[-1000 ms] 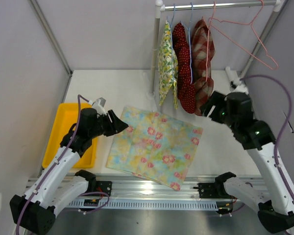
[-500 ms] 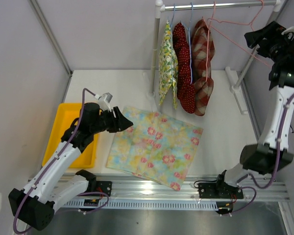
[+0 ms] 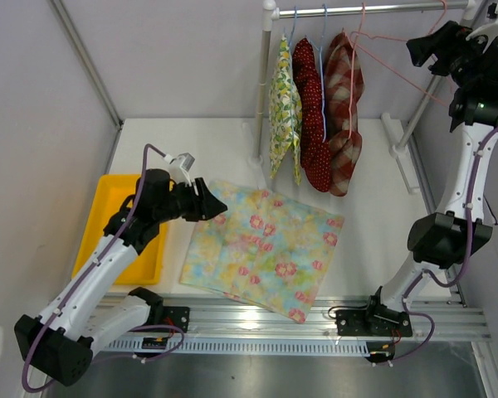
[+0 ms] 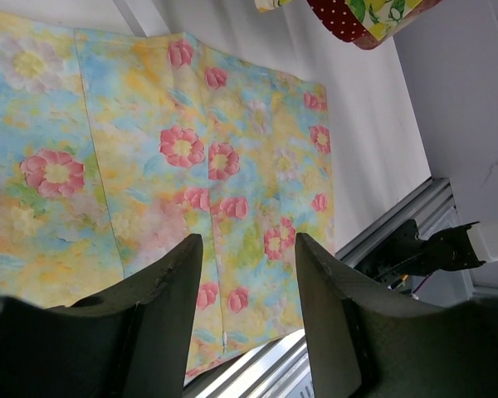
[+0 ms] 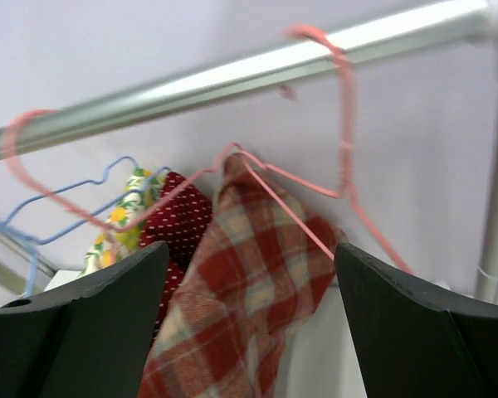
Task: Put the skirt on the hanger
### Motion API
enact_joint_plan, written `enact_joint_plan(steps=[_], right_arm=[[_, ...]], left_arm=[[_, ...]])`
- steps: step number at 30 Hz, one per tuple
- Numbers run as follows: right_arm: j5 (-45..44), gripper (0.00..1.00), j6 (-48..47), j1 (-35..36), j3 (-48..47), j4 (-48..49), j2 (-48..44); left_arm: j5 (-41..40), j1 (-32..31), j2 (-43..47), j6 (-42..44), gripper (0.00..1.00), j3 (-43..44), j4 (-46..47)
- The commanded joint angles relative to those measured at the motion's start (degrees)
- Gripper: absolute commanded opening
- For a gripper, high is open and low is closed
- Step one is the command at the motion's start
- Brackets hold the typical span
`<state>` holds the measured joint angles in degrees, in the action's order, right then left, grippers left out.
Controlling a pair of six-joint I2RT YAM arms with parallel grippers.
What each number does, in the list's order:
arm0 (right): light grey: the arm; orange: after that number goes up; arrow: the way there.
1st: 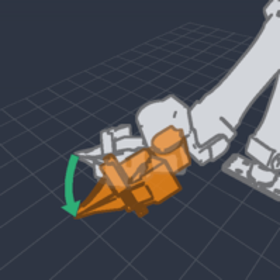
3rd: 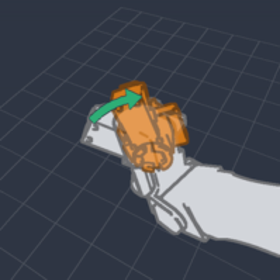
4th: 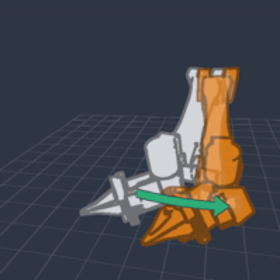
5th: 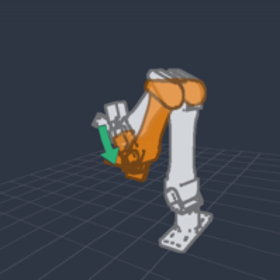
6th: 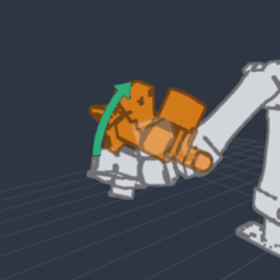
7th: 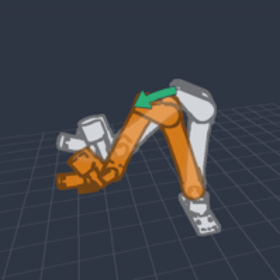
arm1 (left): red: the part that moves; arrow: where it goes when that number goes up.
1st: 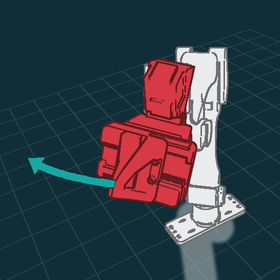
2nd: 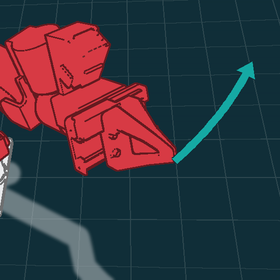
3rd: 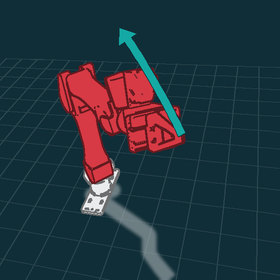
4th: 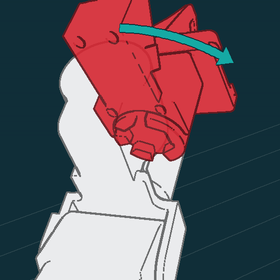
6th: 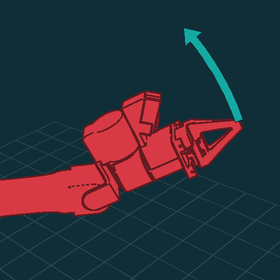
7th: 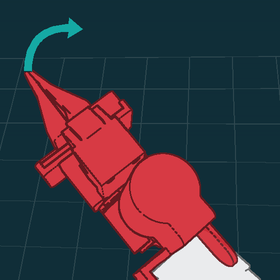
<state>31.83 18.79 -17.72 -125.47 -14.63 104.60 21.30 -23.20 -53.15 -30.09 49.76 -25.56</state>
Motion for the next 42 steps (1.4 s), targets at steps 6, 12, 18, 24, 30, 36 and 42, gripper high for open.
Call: enact_joint_plan(steps=[6,12,18,24,30,36,42], right_arm=[[-3.3,0.90,-7.7,3.2,-4.0,2.6,-1.5],[-5.9,0.89,-9.1,2.5,-2.9,6.5,0.3],[-6.2,0.91,-9.2,1.5,-7.3,7.6,4.9],[-7.8,0.93,-8.7,1.0,-9.7,8.5,8.9],[-7.0,0.93,-7.8,0.9,-11.6,9.3,11.9],[-6.4,0.83,-7.7,2.0,-12.5,9.6,14.1],[-7.7,0.65,-9.8,3.6,-11.9,8.7,13.8]], left_arm=[[1.4,-0.4,-0.5,2.2,0.54,1.6,0.4],[1.0,-0.4,0.1,2.4,0.54,1.4,-0.3],[1.0,-0.4,-0.1,2.2,0.54,1.3,-0.1],[-0.1,-0.4,0.0,2.7,0.54,2.5,-1.2],[-0.7,-0.4,-0.1,2.8,0.54,2.5,-1.9],[-1.1,-0.4,-0.2,2.1,0.54,1.8,-1.5],[-1.1,-0.4,-0.1,1.7,0.53,1.5,-1.2]])
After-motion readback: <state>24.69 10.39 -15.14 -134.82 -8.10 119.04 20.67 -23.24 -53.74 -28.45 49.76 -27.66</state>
